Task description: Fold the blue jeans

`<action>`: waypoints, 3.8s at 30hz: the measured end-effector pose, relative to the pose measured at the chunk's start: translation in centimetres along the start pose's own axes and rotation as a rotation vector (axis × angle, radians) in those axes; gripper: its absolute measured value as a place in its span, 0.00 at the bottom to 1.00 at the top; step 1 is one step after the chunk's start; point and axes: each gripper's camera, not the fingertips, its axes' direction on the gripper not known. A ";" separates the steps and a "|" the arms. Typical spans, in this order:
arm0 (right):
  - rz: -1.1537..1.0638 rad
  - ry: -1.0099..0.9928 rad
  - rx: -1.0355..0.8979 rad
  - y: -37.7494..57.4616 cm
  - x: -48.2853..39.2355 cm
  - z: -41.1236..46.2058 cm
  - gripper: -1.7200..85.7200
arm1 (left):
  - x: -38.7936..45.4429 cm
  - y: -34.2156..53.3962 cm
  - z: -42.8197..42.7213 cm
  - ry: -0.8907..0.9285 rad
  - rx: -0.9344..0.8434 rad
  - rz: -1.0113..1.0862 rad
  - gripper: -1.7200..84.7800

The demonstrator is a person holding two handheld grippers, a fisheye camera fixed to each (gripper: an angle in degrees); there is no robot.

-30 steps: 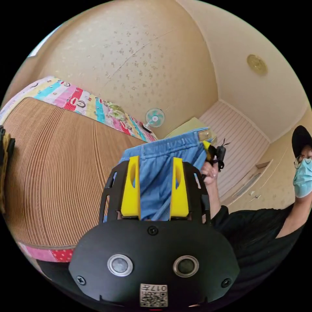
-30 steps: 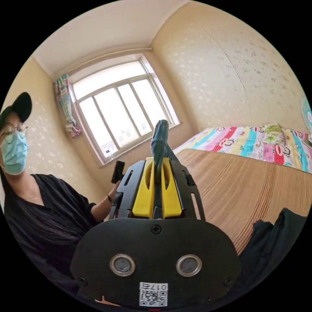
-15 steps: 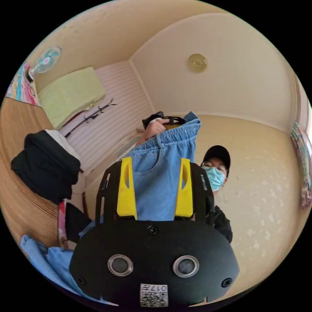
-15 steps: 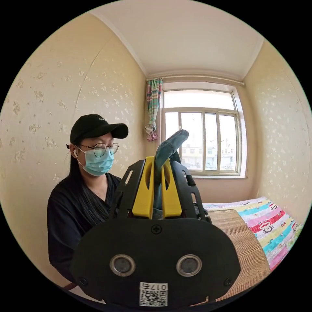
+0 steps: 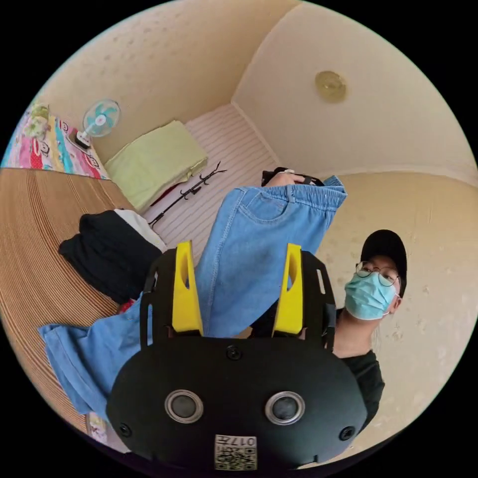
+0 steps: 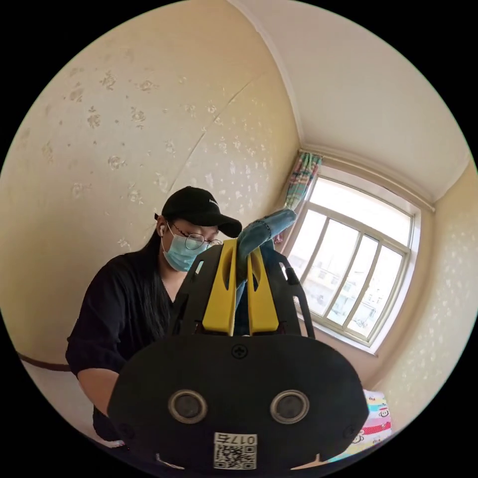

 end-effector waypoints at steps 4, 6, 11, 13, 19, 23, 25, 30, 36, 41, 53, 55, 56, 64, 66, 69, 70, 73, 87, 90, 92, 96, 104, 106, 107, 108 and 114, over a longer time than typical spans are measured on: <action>-0.028 -0.117 0.035 0.7 2.8 1.5 0.02 | -5.5 -0.1 5.6 0.273 -0.076 -0.155 0.30; 0.002 -0.100 0.021 0.9 3.7 2.3 0.02 | -4.9 -0.6 7.9 0.675 -0.073 -0.086 0.18; 0.039 0.053 -0.018 -1.7 1.6 1.2 0.02 | 8.6 -2.9 2.6 0.526 0.067 0.255 0.03; 0.065 0.157 -0.056 -3.8 0.2 0.9 0.02 | 15.8 -3.0 -1.3 0.277 0.213 0.390 0.02; 0.319 0.658 -0.352 -12.0 -0.3 4.6 0.02 | 42.0 -1.0 -0.3 -0.638 0.511 0.950 0.01; 0.236 0.810 -0.401 -17.4 0.0 8.1 0.03 | 52.0 -3.1 6.0 -0.791 0.614 1.068 0.01; 0.201 0.850 -0.323 -19.4 0.3 8.2 0.03 | 54.9 -5.1 7.5 -0.800 0.629 1.080 0.01; 0.265 0.957 -0.242 -20.7 4.1 8.1 0.03 | 57.2 -10.3 10.6 -0.984 0.596 1.084 0.01; 0.641 1.029 -0.334 -8.3 17.6 4.8 0.04 | 45.0 -17.2 6.2 -1.155 0.586 0.842 0.02; 0.944 1.214 -0.296 10.6 37.2 -2.8 0.07 | 25.2 -33.4 -2.7 -1.375 0.541 0.495 0.03; 1.088 1.323 -0.659 53.8 36.1 1.4 0.12 | -15.8 -26.3 -15.8 -1.671 -0.063 -0.042 0.18; 1.160 1.210 -0.728 58.6 31.7 3.6 0.12 | -18.9 -20.5 -16.9 -1.562 -0.076 -0.167 0.18; 1.216 1.132 -0.746 60.9 28.8 5.1 0.12 | -20.0 -16.5 -17.2 -1.493 -0.076 -0.228 0.18; 1.400 0.678 -0.738 63.9 14.0 15.9 0.12 | -12.7 5.0 -7.8 -1.278 0.186 -0.354 0.16; 1.432 0.674 -0.782 64.1 11.6 17.9 0.12 | -11.6 7.2 -4.4 -1.303 0.168 -0.364 0.15; 1.504 0.662 -0.797 64.7 8.2 20.0 0.11 | -12.6 8.5 -0.1 -1.374 0.031 -0.427 0.15; 1.511 0.702 -0.773 64.6 6.9 20.2 0.10 | -13.6 8.8 0.9 -1.385 -0.024 -0.474 0.15; 1.660 0.788 -0.632 64.6 4.7 18.7 0.09 | -13.4 8.3 2.5 -1.470 -0.126 -0.412 0.13; 1.503 0.808 -0.953 60.6 -1.2 24.0 0.05 | -0.1 21.1 -14.6 -1.096 0.386 -0.591 0.01; 1.571 0.871 -0.945 60.1 -2.8 23.5 0.05 | 1.7 23.3 -14.2 -1.270 0.298 -0.678 0.01; 1.492 1.035 -0.878 57.5 -4.2 22.7 0.07 | 3.4 23.0 -12.0 -1.311 0.294 -0.583 0.01; 1.499 1.055 -0.973 59.1 -4.9 23.0 0.11 | 2.7 20.5 -7.8 -1.190 0.227 -0.446 0.02; 1.551 1.071 -0.813 57.7 -8.8 20.2 0.06 | -5.0 12.2 6.3 -1.017 -0.124 -0.305 0.13; 1.606 1.059 -0.683 57.4 -10.0 18.5 0.06 | -6.6 11.8 8.8 -1.085 -0.163 -0.312 0.14; 1.629 1.044 -0.624 57.2 -10.6 17.5 0.06 | -7.6 11.9 10.1 -1.136 -0.174 -0.314 0.14; 1.635 1.043 -0.610 57.1 -10.9 17.2 0.06 | -7.9 12.0 10.6 -1.154 -0.178 -0.313 0.15; 1.583 1.015 -0.631 55.6 -12.0 16.7 0.05 | -8.5 13.6 14.8 -1.266 -0.155 -0.290 0.15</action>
